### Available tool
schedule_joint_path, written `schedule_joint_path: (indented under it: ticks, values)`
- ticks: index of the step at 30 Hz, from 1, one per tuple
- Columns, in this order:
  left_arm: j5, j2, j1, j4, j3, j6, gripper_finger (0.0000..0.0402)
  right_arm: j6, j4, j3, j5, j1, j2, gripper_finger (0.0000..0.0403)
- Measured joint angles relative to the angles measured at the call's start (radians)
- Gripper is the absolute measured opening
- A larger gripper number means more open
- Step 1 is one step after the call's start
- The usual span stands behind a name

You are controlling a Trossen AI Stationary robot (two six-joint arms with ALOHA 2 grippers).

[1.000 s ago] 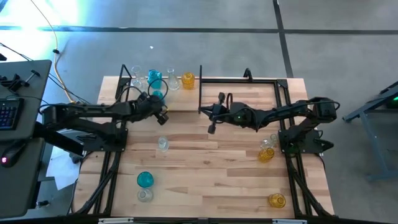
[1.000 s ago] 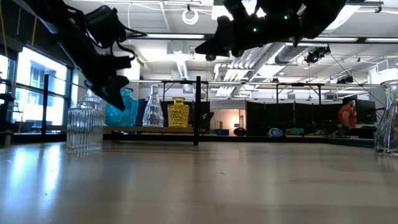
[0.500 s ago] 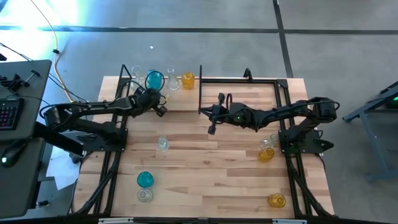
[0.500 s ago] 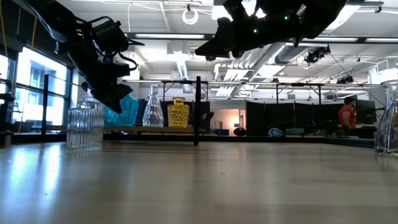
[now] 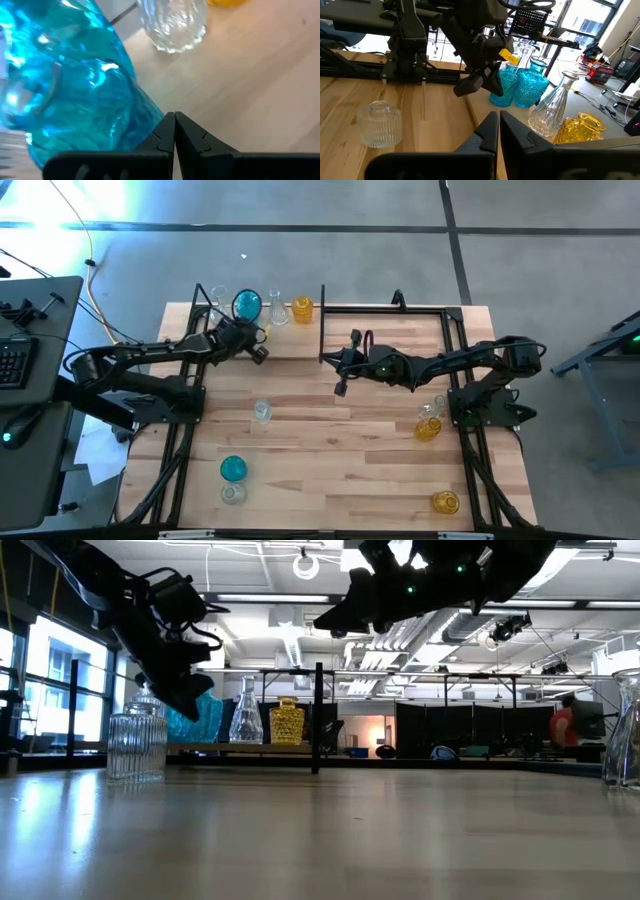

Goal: Sort vases onto shelf
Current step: Put the blue vase on the shelf aligned with the other blue vase

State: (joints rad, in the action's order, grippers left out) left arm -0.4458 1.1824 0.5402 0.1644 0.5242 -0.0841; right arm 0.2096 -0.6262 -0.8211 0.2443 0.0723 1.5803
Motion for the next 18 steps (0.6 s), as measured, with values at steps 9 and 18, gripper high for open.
schedule_joint_path:
  ticks: [9, 18]
  values:
    - [0.015, 0.000, -0.033, 0.292, 0.125, -0.041, 0.0000, 0.000, 0.000, 0.000, 0.000, 0.000, 0.000, 0.0000]
    - [0.015, 0.004, -0.001, 0.470, 0.160, -0.169, 0.0000, 0.000, 0.001, 0.000, 0.000, 0.000, 0.000, 0.0000]
